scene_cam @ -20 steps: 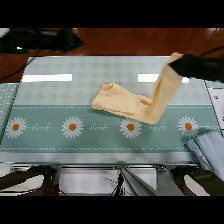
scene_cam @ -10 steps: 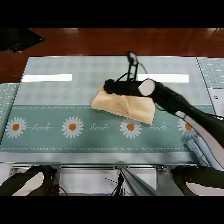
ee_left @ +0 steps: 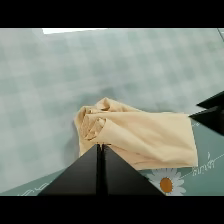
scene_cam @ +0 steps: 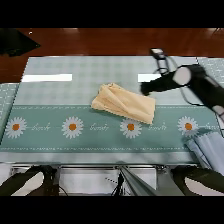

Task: Fold the shirts.

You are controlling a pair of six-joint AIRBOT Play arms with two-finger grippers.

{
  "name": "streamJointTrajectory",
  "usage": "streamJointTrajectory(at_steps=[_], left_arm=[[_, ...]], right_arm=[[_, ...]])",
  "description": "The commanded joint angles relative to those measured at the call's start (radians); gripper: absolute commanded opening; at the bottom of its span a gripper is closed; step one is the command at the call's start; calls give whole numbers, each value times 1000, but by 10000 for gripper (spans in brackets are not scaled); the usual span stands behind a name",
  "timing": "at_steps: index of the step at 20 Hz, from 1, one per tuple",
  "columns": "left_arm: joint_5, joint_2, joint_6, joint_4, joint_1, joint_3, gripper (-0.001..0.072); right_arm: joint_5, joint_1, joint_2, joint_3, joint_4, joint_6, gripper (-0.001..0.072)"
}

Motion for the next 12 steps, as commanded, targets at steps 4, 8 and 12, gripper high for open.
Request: streamJointTrajectory(at_steps=[4, 8, 12], left_arm=[[-50, -6, 0, 20, 1, 0, 26], [-69, -5, 0, 19, 0, 0, 26], [-76, -6, 0, 19, 0, 0, 26]], right_arm=[[230, -537, 96, -241, 270, -110, 615], [49, -571, 96, -497, 653, -270, 615], [-188, -418, 87, -600, 785, -315, 615]])
